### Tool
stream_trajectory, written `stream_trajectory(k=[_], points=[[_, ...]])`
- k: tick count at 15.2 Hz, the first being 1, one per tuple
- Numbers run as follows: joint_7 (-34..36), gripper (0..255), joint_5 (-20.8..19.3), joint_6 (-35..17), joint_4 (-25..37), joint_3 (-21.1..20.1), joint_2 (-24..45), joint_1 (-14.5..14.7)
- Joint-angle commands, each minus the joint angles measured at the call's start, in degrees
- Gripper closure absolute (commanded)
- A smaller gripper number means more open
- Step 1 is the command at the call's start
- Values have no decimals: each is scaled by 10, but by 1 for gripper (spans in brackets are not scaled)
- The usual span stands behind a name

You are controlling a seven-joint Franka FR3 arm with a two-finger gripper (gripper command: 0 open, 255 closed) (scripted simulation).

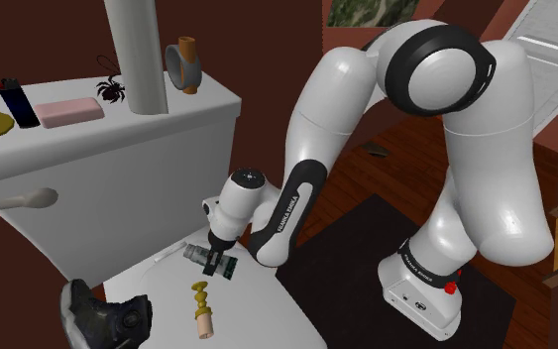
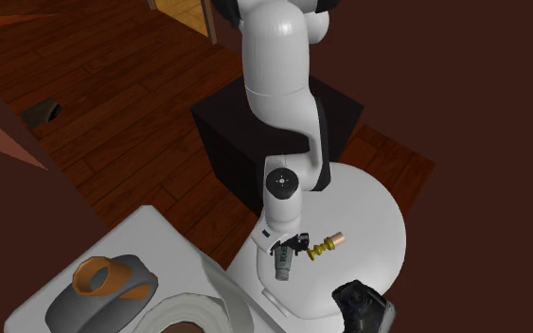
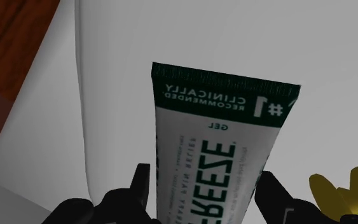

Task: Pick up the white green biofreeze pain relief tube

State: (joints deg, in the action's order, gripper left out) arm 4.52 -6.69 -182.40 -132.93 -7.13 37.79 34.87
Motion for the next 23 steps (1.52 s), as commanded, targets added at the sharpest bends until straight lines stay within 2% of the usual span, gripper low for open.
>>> stream_trajectory(k=[1,9,23], points=[[0,255,0,-1,0,0,1,1],[0,255,0,-1,2,0,2,0],[-6,255,11,78,-43,-45,-119,-41]])
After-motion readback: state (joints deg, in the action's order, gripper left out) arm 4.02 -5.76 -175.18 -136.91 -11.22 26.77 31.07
